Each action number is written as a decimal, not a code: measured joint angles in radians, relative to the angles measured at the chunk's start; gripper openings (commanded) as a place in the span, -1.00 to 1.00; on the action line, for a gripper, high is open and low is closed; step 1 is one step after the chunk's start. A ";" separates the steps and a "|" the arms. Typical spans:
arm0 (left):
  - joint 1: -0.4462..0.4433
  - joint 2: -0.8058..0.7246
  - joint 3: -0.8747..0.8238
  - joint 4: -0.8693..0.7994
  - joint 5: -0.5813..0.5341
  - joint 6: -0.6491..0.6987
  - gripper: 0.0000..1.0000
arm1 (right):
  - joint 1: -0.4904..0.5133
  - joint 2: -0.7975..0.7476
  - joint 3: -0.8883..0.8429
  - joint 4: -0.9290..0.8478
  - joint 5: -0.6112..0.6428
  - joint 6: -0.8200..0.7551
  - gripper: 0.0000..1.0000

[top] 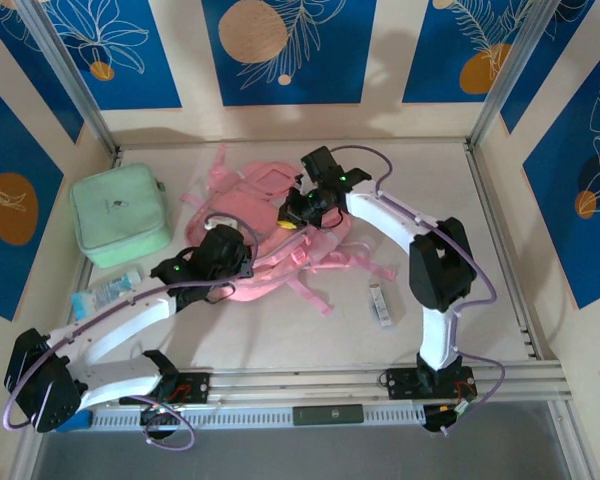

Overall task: Pack the student bag
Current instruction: Unzip the student bag at the top-center of the table.

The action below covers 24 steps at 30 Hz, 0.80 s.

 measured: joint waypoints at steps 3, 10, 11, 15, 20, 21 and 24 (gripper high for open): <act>-0.026 0.020 -0.008 0.029 0.025 -0.022 -1.00 | -0.006 0.059 0.085 -0.061 -0.001 -0.078 -1.00; -0.111 0.197 0.111 0.031 0.014 -0.050 -1.00 | -0.058 0.103 0.193 -0.148 0.033 -0.168 -0.06; -0.113 0.201 0.119 0.027 0.010 -0.052 -1.00 | -0.066 0.098 0.193 -0.145 0.039 -0.165 -0.01; -0.114 0.201 0.132 0.006 -0.009 -0.053 -1.00 | -0.095 0.010 0.064 -0.079 0.032 -0.112 0.06; -0.114 0.201 0.131 0.007 -0.010 -0.053 -1.00 | -0.068 -0.146 -0.200 0.064 -0.040 0.057 -0.02; -0.114 0.201 0.130 0.008 -0.010 -0.053 -1.00 | -0.056 -0.161 -0.237 0.094 -0.050 0.093 -0.02; -0.114 0.201 0.129 0.008 -0.009 -0.052 -1.00 | -0.017 -0.164 -0.292 0.168 -0.057 0.180 -0.04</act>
